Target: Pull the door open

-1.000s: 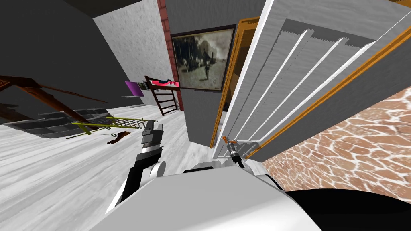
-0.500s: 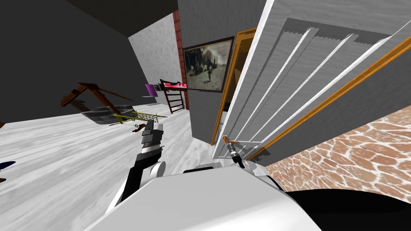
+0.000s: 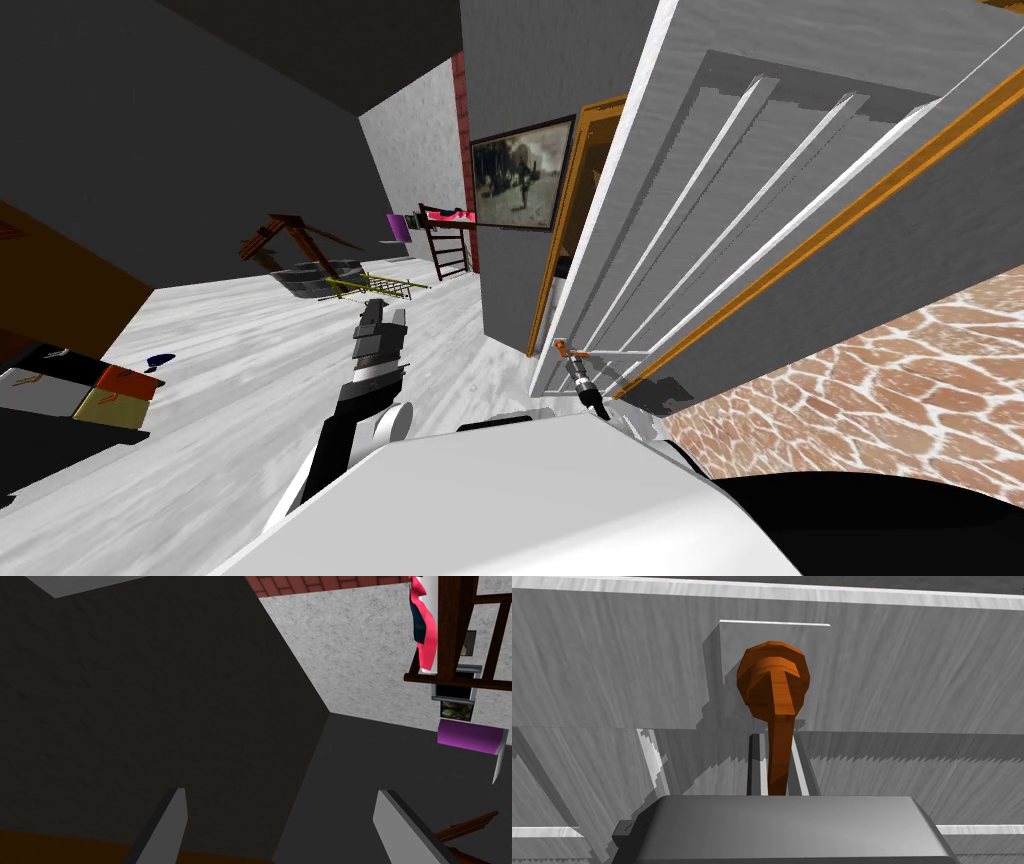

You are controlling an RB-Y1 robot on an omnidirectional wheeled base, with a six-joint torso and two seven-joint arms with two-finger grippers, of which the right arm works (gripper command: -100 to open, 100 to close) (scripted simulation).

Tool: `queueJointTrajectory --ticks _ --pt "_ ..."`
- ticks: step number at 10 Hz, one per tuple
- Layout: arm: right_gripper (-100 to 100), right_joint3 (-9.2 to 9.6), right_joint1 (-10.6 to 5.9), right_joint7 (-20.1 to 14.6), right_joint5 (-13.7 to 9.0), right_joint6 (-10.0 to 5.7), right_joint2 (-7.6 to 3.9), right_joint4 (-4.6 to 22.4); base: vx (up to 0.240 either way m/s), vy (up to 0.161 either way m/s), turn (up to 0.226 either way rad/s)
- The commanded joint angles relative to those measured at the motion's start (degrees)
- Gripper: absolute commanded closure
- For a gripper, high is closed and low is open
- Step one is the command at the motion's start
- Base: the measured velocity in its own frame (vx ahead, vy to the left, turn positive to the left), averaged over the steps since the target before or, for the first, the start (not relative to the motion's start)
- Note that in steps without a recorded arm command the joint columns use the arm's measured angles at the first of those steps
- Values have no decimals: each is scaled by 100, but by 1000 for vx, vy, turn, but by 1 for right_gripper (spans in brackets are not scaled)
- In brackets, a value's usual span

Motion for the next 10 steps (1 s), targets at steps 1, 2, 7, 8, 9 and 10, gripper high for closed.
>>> queueJointTrajectory --ticks 1,2,7,8,9,10 --pt "100 80 99 -129 80 -178 -90 5 -191 -54 131" --pt "100 122 150 -197 121 -271 -136 7 -250 -82 157" --pt "100 310 382 -500 308 -689 -347 18 -193 -60 82" --pt "100 335 413 -540 333 -744 -374 20 -190 -69 62" --pt "100 335 413 -540 333 -744 -374 20 -97 -51 5" --pt "100 335 413 -540 333 -744 -374 20 -25 -11 -14"
